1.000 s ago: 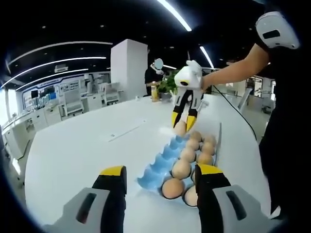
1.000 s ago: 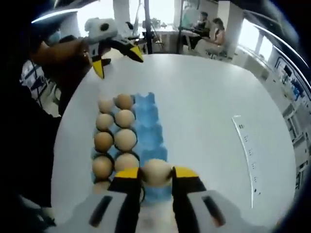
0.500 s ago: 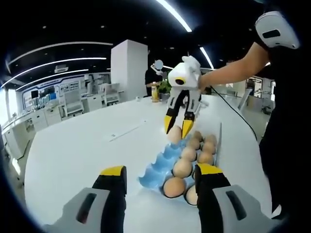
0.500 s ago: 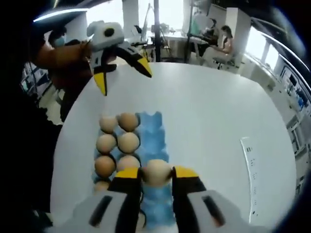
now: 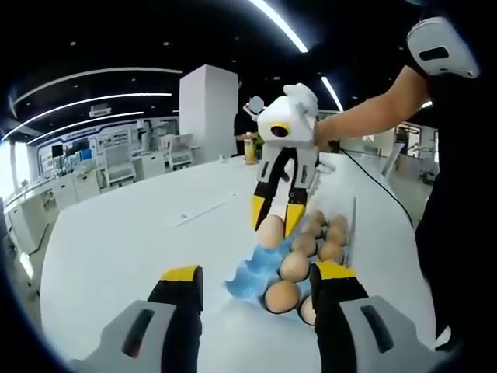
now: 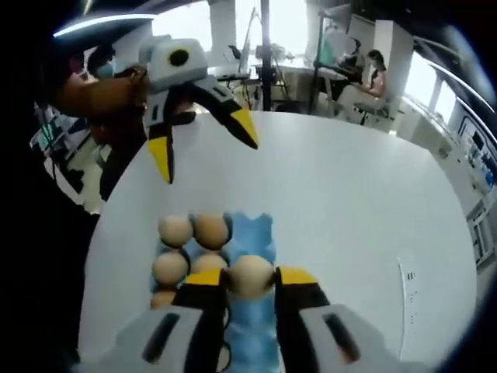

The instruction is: Place the egg into an empty slot of the egg tray after lifting it from the table, then release the egg inside the slot.

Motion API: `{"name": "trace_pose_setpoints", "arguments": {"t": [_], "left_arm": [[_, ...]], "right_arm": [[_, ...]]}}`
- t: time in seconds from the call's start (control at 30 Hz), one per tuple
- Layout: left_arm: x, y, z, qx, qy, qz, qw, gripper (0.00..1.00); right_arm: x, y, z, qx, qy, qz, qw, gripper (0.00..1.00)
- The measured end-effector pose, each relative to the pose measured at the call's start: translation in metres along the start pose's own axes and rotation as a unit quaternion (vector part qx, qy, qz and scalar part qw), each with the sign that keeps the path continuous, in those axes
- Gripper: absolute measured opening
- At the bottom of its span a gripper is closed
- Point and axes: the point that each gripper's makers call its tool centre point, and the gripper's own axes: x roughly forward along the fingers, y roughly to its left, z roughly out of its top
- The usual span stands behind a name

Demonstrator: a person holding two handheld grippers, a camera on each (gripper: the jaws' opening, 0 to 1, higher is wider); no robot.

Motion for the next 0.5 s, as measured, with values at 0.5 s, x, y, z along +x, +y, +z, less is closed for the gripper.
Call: {"name": "trace_pose_setpoints", "arguments": {"t": [0.5], "left_arm": [[-0.008,0.005,-0.002,-0.005,-0.005,0.008,0.9999,0.56]], "right_arm": [[0.033,0.001,0.026,-0.014,-0.013,0.015,0.9997,0.24]]}}
